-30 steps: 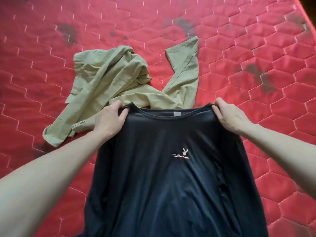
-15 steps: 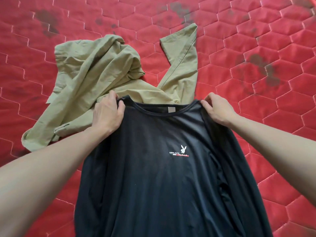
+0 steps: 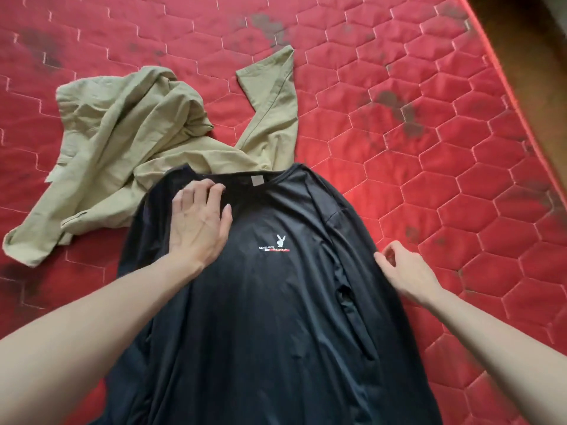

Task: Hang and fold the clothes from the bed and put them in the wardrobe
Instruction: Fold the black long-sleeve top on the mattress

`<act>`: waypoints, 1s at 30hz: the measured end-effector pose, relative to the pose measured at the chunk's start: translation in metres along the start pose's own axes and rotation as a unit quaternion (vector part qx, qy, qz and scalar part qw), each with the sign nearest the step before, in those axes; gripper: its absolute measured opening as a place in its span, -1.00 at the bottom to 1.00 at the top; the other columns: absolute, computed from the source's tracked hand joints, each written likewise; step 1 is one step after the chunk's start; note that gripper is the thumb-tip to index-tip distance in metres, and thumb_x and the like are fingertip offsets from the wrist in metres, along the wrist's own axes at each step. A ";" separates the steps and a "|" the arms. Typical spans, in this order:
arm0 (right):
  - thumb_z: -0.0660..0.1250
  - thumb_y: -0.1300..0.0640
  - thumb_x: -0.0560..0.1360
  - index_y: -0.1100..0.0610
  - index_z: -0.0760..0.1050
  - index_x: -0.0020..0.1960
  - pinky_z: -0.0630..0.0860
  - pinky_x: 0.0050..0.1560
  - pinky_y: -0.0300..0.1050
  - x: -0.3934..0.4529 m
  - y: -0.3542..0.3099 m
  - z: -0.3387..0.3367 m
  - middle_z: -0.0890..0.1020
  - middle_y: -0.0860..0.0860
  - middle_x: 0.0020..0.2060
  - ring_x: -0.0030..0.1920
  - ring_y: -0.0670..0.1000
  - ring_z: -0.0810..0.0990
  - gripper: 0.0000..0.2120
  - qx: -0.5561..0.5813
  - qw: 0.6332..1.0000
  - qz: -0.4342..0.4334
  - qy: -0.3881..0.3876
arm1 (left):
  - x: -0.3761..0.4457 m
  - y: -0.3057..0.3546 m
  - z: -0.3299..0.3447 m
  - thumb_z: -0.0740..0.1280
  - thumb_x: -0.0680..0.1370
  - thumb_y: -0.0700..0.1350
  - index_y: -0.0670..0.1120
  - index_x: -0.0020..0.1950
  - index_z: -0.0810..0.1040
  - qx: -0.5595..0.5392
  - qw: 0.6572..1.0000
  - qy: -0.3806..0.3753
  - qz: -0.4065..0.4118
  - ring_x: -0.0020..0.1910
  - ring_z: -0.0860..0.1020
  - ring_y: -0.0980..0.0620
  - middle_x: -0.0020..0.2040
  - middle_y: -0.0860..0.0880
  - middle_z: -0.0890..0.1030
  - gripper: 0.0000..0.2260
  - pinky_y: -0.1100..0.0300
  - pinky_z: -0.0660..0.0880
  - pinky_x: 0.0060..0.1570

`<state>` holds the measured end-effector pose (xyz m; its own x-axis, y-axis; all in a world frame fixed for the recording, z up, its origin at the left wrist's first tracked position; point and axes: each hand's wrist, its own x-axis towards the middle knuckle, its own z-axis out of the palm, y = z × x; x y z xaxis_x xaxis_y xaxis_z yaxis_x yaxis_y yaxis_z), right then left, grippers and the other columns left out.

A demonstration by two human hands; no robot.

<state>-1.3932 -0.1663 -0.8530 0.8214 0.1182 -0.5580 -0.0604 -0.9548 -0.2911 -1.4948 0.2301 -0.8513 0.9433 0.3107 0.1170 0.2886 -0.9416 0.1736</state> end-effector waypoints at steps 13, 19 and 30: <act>0.30 0.05 0.67 0.05 0.49 -0.02 0.33 -0.25 -0.12 0.005 0.065 -0.013 0.57 -0.22 -0.50 -0.44 -0.21 0.44 -0.89 0.137 0.986 -0.047 -0.078 | -0.044 0.161 0.053 0.14 0.65 0.01 -0.12 0.32 0.56 -0.088 0.986 -0.107 0.094 0.29 0.52 -0.13 0.27 -0.06 0.59 -0.64 -0.05 0.44 0.31; 0.39 0.05 0.61 0.03 0.60 0.07 0.42 -0.12 -0.16 0.040 0.073 -0.039 0.69 -0.07 -0.24 -0.20 -0.07 0.57 -0.92 0.191 0.981 -0.030 -0.020 | -0.013 0.193 0.068 0.15 0.65 -0.04 -0.12 0.36 0.56 -0.076 0.986 -0.077 0.129 0.34 0.51 -0.14 0.33 -0.07 0.58 -0.64 -0.04 0.41 0.35; 0.28 -0.22 0.59 0.01 0.36 0.07 0.47 -0.04 0.04 -0.053 0.115 0.005 0.52 -0.09 -0.02 0.10 0.08 0.53 -0.69 -0.072 0.996 -0.046 -0.028 | 0.046 0.248 0.088 0.43 0.44 -0.29 -0.09 0.24 0.54 0.044 0.935 -0.166 0.310 0.20 0.56 -0.13 0.14 -0.07 0.58 -0.62 0.00 0.46 0.26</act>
<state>-1.4464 -0.2805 -0.8608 0.7869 0.2186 -0.5771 0.0989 -0.9677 -0.2317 -1.3658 -0.0006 -0.8893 0.9285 -0.3424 -0.1434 -0.3323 -0.9389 0.0899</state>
